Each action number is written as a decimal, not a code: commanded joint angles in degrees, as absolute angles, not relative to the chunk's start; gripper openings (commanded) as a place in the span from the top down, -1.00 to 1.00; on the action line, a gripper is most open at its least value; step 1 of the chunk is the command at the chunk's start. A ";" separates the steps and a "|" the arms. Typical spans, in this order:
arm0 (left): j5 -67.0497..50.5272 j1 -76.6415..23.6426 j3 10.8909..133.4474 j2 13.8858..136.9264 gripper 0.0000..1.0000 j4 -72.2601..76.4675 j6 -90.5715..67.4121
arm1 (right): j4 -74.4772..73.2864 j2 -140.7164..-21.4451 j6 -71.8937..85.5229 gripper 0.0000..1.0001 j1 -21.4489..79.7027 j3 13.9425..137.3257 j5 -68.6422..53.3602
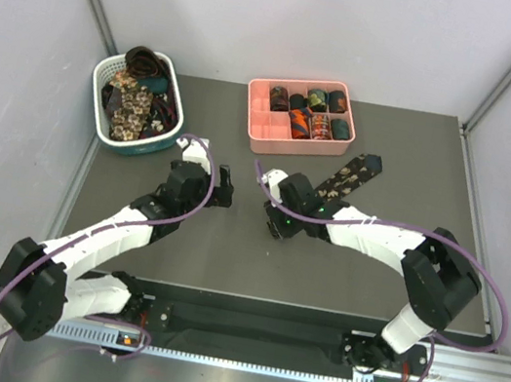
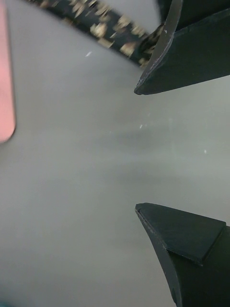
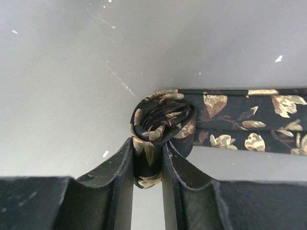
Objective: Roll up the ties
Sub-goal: Roll the tie
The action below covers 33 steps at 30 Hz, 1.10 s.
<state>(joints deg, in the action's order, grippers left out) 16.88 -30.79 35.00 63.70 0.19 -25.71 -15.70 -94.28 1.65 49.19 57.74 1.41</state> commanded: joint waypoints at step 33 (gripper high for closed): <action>-16.26 -43.15 29.70 81.90 -0.98 33.22 9.40 | -16.08 -111.35 7.12 1.00 25.14 65.83 -56.77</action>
